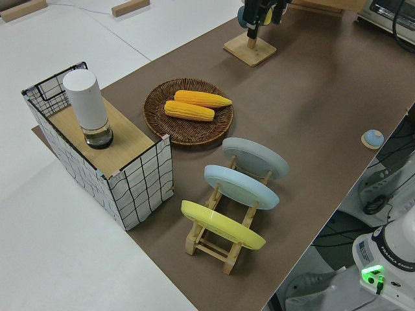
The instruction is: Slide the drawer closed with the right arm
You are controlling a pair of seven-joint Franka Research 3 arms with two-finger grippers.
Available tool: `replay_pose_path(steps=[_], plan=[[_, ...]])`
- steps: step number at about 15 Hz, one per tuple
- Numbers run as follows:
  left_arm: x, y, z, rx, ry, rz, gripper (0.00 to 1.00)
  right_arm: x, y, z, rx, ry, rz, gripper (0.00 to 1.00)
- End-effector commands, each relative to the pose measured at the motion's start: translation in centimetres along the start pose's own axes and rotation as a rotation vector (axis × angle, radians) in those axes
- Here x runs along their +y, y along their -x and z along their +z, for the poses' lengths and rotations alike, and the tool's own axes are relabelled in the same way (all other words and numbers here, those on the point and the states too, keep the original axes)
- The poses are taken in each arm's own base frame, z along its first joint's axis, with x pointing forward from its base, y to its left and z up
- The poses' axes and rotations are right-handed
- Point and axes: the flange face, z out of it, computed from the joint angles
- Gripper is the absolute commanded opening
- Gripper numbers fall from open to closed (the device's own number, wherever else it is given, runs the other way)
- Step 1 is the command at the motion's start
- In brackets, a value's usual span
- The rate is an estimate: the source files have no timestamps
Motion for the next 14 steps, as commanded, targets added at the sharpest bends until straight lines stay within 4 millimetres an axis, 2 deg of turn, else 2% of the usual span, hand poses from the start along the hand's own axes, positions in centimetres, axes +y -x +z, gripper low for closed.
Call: replay_pose_path(steps=[1, 6, 7, 8, 10, 11, 12, 14], plan=[[-0.1, -0.1, -0.4, -0.005, -0.016, 0.011, 0.99, 0.0, 0.2, -0.2, -0.004, 0.011, -0.01, 0.985], [-0.1, -0.1, -0.4, -0.005, -0.016, 0.011, 0.99, 0.5, 0.2, -0.2, -0.005, 0.01, -0.003, 0.981], [-0.1, -0.1, -0.4, -0.005, -0.016, 0.011, 0.99, 0.5, 0.2, -0.1, -0.007, 0.007, -0.005, 0.956], [-0.1, -0.1, -0.4, -0.005, -0.016, 0.011, 0.99, 0.6, 0.2, -0.3, -0.006, -0.012, 0.001, 0.78], [-0.1, -0.2, -0.3, -0.008, -0.016, 0.011, 0.99, 1.2, 0.3, -0.3, -0.014, -0.052, 0.01, 0.335], [-0.1, -0.1, -0.4, -0.005, -0.016, 0.011, 0.99, 1.5, 0.4, -0.1, -0.027, -0.06, 0.008, 0.146], [-0.1, -0.1, -0.4, -0.005, -0.016, 0.011, 0.99, 1.6, 0.5, 0.0, -0.037, -0.061, 0.0, 0.002], [-0.1, -0.1, -0.3, -0.007, -0.016, 0.011, 0.99, 1.6, 0.6, 0.0, -0.039, -0.064, -0.003, 0.0]])
